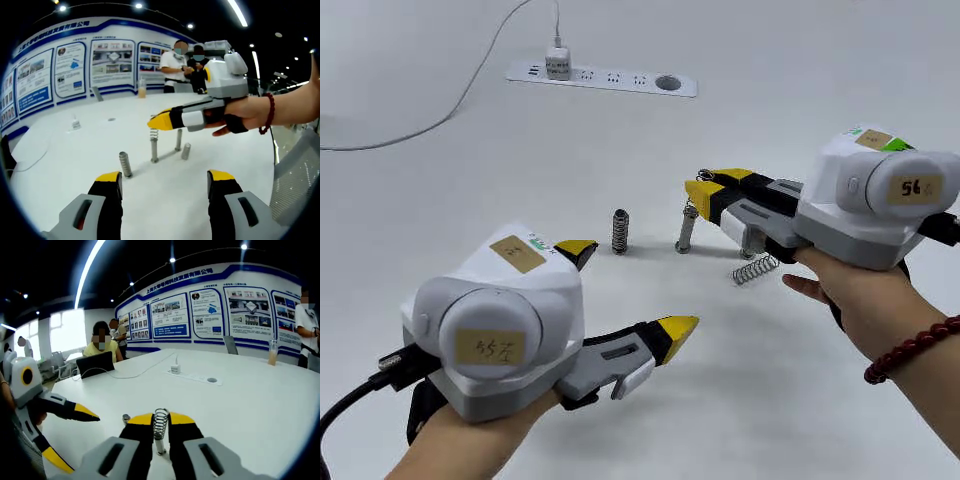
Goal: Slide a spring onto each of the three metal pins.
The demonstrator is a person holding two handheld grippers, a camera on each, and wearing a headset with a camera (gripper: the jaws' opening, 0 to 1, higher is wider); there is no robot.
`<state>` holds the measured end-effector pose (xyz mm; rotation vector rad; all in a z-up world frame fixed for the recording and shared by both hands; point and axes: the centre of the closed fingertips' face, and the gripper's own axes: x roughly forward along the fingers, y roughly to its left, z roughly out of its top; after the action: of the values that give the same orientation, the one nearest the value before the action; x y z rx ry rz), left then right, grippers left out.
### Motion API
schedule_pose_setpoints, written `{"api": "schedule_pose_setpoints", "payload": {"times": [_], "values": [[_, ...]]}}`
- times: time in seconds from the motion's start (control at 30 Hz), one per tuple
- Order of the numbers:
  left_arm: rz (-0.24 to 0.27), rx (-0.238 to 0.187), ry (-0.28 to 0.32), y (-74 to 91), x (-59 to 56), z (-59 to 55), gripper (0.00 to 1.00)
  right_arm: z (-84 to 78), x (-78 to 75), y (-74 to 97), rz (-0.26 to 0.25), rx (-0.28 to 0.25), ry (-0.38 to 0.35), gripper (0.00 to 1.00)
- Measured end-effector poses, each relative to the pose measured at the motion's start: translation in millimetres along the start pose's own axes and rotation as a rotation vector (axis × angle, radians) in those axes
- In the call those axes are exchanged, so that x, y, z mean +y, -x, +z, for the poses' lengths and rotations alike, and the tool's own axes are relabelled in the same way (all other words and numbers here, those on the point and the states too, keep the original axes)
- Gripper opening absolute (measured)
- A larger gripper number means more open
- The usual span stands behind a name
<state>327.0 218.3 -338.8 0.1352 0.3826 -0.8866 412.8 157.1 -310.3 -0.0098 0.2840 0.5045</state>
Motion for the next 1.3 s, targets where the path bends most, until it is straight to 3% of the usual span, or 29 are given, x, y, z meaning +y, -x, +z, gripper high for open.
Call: {"api": "schedule_pose_setpoints", "payload": {"times": [0.63,1.3], "values": [[-0.006,0.001,0.004,-1.0,-0.5,-1.0,0.69,-21.3,2.9,-8.6,-0.014,0.074,0.12,0.12],[-0.007,0.005,0.015,-0.8,0.7,-1.5,0.68,-43.5,3.2,-13.0,-0.016,0.147,0.106,0.12]]}}
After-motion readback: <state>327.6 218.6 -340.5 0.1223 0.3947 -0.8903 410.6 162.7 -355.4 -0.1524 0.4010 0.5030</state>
